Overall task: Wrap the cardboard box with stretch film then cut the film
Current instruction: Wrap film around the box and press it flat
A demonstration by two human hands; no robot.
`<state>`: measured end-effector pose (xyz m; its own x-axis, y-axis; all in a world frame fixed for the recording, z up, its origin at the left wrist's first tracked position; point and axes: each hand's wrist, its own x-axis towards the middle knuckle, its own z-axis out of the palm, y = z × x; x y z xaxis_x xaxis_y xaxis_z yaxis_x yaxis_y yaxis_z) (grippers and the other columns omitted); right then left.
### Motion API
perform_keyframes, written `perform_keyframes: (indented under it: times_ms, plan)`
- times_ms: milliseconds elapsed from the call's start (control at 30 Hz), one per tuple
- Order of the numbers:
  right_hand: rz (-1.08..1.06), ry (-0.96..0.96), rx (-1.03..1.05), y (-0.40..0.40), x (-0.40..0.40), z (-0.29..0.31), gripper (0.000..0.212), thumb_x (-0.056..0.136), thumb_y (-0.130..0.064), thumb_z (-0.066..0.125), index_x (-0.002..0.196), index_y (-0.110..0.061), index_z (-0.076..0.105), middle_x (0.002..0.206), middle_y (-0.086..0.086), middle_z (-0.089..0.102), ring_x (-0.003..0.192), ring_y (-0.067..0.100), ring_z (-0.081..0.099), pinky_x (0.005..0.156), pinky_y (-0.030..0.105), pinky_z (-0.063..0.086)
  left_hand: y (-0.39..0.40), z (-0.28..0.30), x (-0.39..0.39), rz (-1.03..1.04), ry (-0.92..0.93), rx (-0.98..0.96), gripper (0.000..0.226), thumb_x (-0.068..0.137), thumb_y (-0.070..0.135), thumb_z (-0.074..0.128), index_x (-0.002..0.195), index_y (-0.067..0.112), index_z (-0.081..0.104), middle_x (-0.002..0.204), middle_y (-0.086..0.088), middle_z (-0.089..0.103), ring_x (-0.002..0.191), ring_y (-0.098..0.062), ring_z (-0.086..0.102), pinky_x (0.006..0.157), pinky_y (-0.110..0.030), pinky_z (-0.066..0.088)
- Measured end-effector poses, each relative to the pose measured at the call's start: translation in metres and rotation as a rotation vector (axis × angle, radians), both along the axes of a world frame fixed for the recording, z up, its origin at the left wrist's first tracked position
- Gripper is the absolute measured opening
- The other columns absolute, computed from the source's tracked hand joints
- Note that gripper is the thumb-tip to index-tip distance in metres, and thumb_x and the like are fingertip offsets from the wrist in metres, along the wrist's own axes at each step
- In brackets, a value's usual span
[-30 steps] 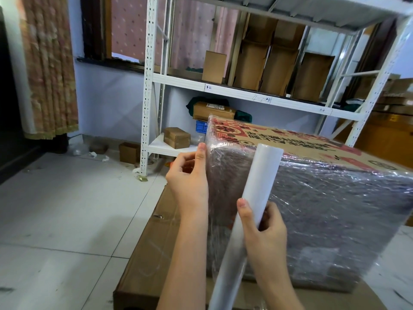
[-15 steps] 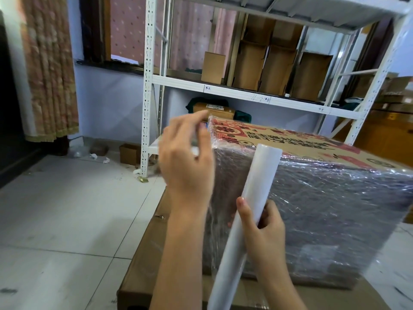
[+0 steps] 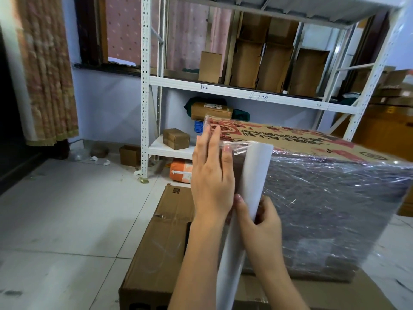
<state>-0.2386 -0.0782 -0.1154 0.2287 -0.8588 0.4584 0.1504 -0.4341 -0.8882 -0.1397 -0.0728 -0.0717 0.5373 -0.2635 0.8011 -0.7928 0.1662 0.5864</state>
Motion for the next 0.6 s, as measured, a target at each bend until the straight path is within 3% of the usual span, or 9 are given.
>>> perform_keyframes:
  times_ms: [67, 167, 267, 367, 467, 533, 600]
  plan:
    - [0.006, 0.006, 0.005, 0.0002, -0.0003, 0.0001, 0.022, 0.08, -0.025, 0.069, 0.074, -0.01, 0.054, 0.059, -0.003, 0.06, 0.053, 0.003, 0.056, 0.05, 0.021, 0.047, 0.0012, -0.001, 0.0004, 0.047, -0.018, 0.017, 0.058, 0.097, 0.049, 0.015, 0.149, 0.026, 0.02, 0.156, 0.009, 0.019, 0.143, -0.006, 0.011, 0.114, -0.041, 0.025]
    - [0.038, 0.022, 0.022, 0.0003, -0.0018, 0.0013, 0.017, 0.08, -0.025, 0.068, 0.077, -0.013, 0.056, 0.063, -0.003, 0.063, 0.056, 0.001, 0.059, 0.052, 0.02, 0.05, 0.0015, 0.0007, -0.0018, 0.281, -0.171, 0.063, 0.053, 0.1, 0.037, 0.019, 0.148, 0.015, 0.027, 0.156, -0.002, 0.02, 0.146, -0.018, 0.008, 0.119, -0.039, 0.006]
    - [0.065, 0.018, 0.02, 0.0002, -0.0038, 0.0018, 0.017, 0.081, -0.026, 0.068, 0.078, -0.013, 0.056, 0.063, -0.002, 0.062, 0.055, 0.001, 0.058, 0.05, 0.018, 0.048, 0.0011, 0.001, 0.0007, 0.213, -0.189, 0.109, 0.054, 0.1, 0.039, 0.015, 0.147, 0.02, 0.03, 0.155, -0.001, 0.026, 0.144, -0.015, 0.015, 0.118, -0.036, 0.008]
    - [0.106, 0.01, -0.008, 0.0027, -0.0038, 0.0016, 0.022, 0.079, -0.038, 0.067, 0.082, -0.018, 0.061, 0.071, 0.0, 0.067, 0.061, 0.008, 0.063, 0.055, 0.025, 0.053, 0.0015, -0.0003, 0.0019, 0.12, -0.109, 0.083, 0.05, 0.099, 0.043, 0.02, 0.145, 0.027, 0.033, 0.152, 0.004, 0.03, 0.139, -0.011, 0.02, 0.112, -0.032, 0.02]
    - [0.13, -0.01, -0.058, 0.0035, -0.0052, 0.0007, 0.031, 0.069, -0.046, 0.061, 0.086, -0.02, 0.064, 0.078, -0.001, 0.068, 0.068, 0.009, 0.064, 0.058, 0.023, 0.053, 0.001, 0.0019, -0.0014, 0.006, 0.02, 0.041, 0.049, 0.1, 0.043, 0.031, 0.147, 0.034, 0.023, 0.155, 0.008, 0.017, 0.138, -0.006, 0.014, 0.103, -0.032, 0.026]
    - [0.142, -0.007, -0.07, 0.0023, -0.0073, 0.0001, 0.036, 0.067, -0.048, 0.058, 0.087, -0.019, 0.063, 0.08, -0.001, 0.067, 0.069, 0.006, 0.062, 0.058, 0.019, 0.05, 0.0041, 0.0044, -0.0008, -0.115, 0.206, 0.024, 0.061, 0.096, 0.045, 0.042, 0.149, 0.033, 0.015, 0.154, 0.013, 0.011, 0.14, -0.009, 0.017, 0.105, -0.037, 0.03]
    - [0.151, 0.017, -0.061, 0.0011, -0.0088, 0.0004, 0.026, 0.071, -0.041, 0.06, 0.086, -0.02, 0.062, 0.078, -0.003, 0.065, 0.067, 0.003, 0.059, 0.059, 0.02, 0.049, 0.0103, 0.007, 0.003, -0.264, 0.407, -0.014, 0.077, 0.087, 0.051, 0.052, 0.149, 0.029, 0.014, 0.153, 0.011, 0.017, 0.138, -0.012, 0.024, 0.107, -0.036, 0.031]
